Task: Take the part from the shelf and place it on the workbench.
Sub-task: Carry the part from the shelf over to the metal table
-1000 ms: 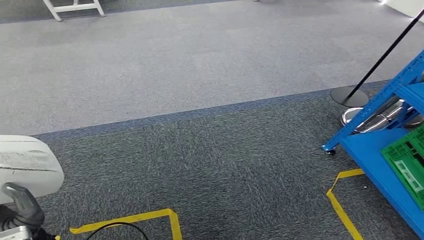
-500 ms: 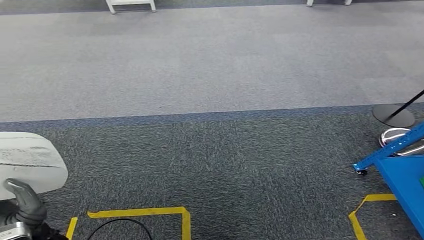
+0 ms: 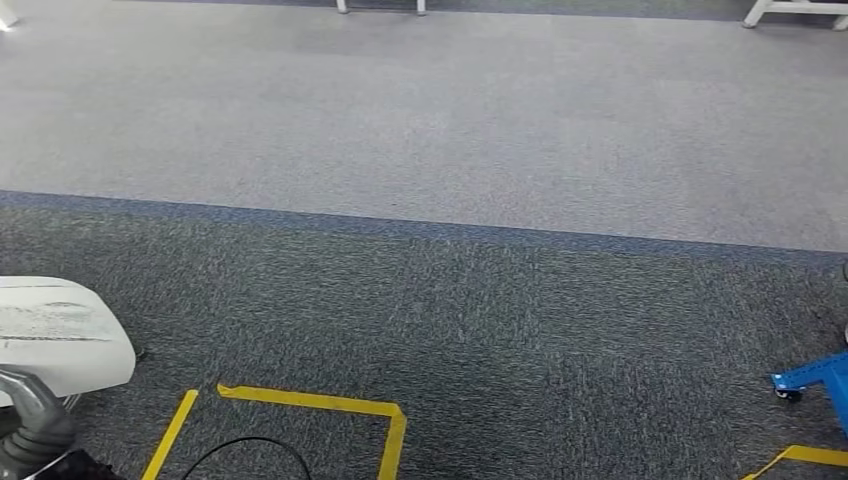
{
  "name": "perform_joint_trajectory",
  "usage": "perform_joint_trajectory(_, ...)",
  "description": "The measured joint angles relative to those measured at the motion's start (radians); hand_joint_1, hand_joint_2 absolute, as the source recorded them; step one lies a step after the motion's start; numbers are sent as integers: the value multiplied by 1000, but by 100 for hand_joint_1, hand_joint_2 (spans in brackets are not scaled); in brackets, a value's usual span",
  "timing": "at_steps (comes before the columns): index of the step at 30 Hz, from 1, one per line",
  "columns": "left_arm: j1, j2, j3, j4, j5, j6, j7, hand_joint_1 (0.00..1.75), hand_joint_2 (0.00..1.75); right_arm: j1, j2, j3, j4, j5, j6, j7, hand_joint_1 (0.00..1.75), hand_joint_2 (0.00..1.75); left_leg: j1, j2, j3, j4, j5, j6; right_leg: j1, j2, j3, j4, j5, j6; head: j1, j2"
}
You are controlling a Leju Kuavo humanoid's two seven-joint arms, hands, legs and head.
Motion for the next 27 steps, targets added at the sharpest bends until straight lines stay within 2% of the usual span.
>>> perform_joint_trajectory(1, 1, 1, 0, 0, 0, 0, 2, 175, 175, -1, 0, 0, 0, 2, -4, -3, 0, 0, 0, -12, -1, -2, 1, 7, -1, -11, 5, -2, -2, 5, -1, 0)
perform_joint_trajectory(2, 3, 2, 0, 0, 4, -1, 4, 175, 175, -3, 1, 0, 0, 6, -8, -4, 0, 0, 1, -24, 1, -6, 2, 13, -3, -12, 7, 0, -7, 11, -1, 0)
perform_joint_trajectory(3, 4, 2, -1, 0, 7, -1, 6, 175, 175, -5, 1, 0, 0, 10, -14, -2, 0, 0, 3, -35, 3, -9, 4, 19, -5, 5, 4, 12, -18, 15, 1, 0)
perform_joint_trajectory(4, 3, 3, -2, 0, 9, -1, 9, 175, 175, -7, 1, 0, 0, 13, -20, 3, 0, 0, 5, -47, 5, -13, 7, 25, -6, 32, -11, 46, -39, 19, 4, 0)
perform_joint_trajectory(6, 1, 4, -7, 0, 10, -1, 13, 175, 175, -8, 1, 0, 0, 19, -28, 13, 0, 0, 8, -69, 5, -15, 8, 32, -8, 92, -76, 168, -97, 21, 11, 0)
perform_joint_trajectory(7, 0, 4, -10, 0, 8, -1, 14, 175, 175, -8, 1, 0, 0, 22, -30, 16, 0, 0, 8, -83, 4, -15, 8, 34, -8, 105, -115, 237, -121, 21, 13, 0)
perform_joint_trajectory(8, 1, 5, -11, 0, 5, -1, 14, 175, 175, -7, 1, 0, 0, 24, -32, 18, 0, 0, 7, -97, 4, -14, 8, 35, -7, 111, -143, 282, -128, 19, 13, 0)
perform_joint_trajectory(9, 1, 7, -13, 0, 0, -1, 15, 175, 175, -7, 1, 0, 0, 25, -33, 19, 0, 0, 6, -113, 5, -14, 8, 35, -7, 115, -157, 293, -114, 18, 13, 0)
perform_joint_trajectory(10, 1, 9, -15, 0, -5, -1, 16, 175, 175, -7, 1, 0, 0, 26, -33, 20, 0, 0, 6, -128, 7, -14, 8, 35, -7, 119, -150, 262, -82, 15, 13, 0)
perform_joint_trajectory(11, 1, 12, -19, 0, -12, -1, 16, 175, 175, -8, 1, 0, 0, 27, -34, 21, 0, 0, 6, -143, 9, -13, 8, 34, -8, 130, -126, 198, -38, 12, 13, 0)
perform_joint_trajectory(12, 1, 15, -23, 0, -19, -1, 17, 175, 175, -9, 1, 0, 0, 27, -34, 22, 0, 0, 6, -156, 9, -12, 7, 32, -9, 153, -97, 128, -2, 10, 13, 0)
perform_joint_trajectory(13, 1, 18, -28, 0, -26, -1, 19, 175, 175, -8, 1, 0, 0, 28, -34, 23, 0, 0, 5, -169, 8, -10, 6, 29, -11, 175, -71, 68, 20, 8, 12, 0)
perform_joint_trajectory(14, 1, 21, -34, 1, -35, -1, 22, 175, 175, -8, 1, 0, 0, 29, -34, 23, 0, 0, 6, -181, 5, -8, 6, 24, -12, 192, -52, 29, 30, 6, 12, 0)
perform_joint_trajectory(15, 1, 24, -38, 2, -44, -1, 26, 175, 175, -8, 1, 0, 1, 29, -33, 23, 0, 0, 7, -192, 2, -7, 7, 18, -11, 199, -44, 14, 28, 3, 12, 0)
perform_joint_trajectory(17, 4, 31, -45, 4, -57, -1, 32, 175, 175, -10, 2, 0, 1, 30, -30, 24, 0, 0, 11, -208, -3, -8, 10, 6, -11, 179, -36, 7, 30, -6, 12, 0)
perform_joint_trajectory(18, 5, 34, -48, 4, -60, -1, 33, 175, 175, -11, 2, 0, 1, 31, -28, 25, 0, 0, 10, -197, -6, -1, 4, 0, -12, 167, -33, 4, 32, -11, 10, 0)
perform_joint_trajectory(19, 4, 37, -51, 5, -62, -1, 34, 175, 175, -11, 2, 0, 1, 31, -27, 25, 0, 0, 8, -174, -16, 24, -13, -5, -14, 153, -31, 1, 33, -15, 7, 0)
perform_joint_trajectory(21, 2, 42, -57, 7, -64, 0, 34, 175, 175, -8, 2, 0, 1, 31, -26, 25, 0, 0, 7, -113, -63, 131, -73, -14, -13, 123, -27, -2, 31, -22, -1, 0)
perform_joint_trajectory(22, 1, 44, -59, 9, -64, 0, 34, 175, 175, -6, 2, 0, 2, 31, -26, 25, 0, 0, 9, -97, -94, 199, -103, -18, -11, 107, -25, -2, 28, -25, -2, 0)
perform_joint_trajectory(23, 1, 46, -60, 11, -64, 0, 34, 175, 175, -3, 1, 0, 2, 31, -26, 25, 0, 0, 11, -89, -117, 248, -118, -20, -9, 91, -24, -2, 26, -26, -2, 0)
perform_joint_trajectory(24, 2, 48, -60, 13, -64, 0, 34, 175, 175, -1, 1, 0, 2, 31, -26, 26, 0, 0, 13, -85, -125, 267, -115, -21, -8, 76, -21, -2, 23, -27, -2, 0)
perform_joint_trajectory(25, 3, 50, -61, 14, -64, 0, 35, 175, 175, 0, 1, 0, 2, 32, -25, 25, 0, 0, 13, -81, -113, 244, -92, -20, -7, 62, -18, -2, 20, -27, -2, 0)
perform_joint_trajectory(26, 3, 53, -62, 15, -66, -1, 35, 175, 175, -1, 1, 0, 2, 33, -25, 24, 0, 0, 12, -72, -84, 186, -56, -17, -6, 49, -13, -2, 17, -26, -2, 0)
perform_joint_trajectory(27, 3, 58, -64, 15, -67, -1, 36, 175, 175, -2, 1, 0, 2, 35, -24, 23, 0, 0, 8, -49, -49, 116, -25, -11, -4, 37, -9, -2, 13, -24, -2, 0)
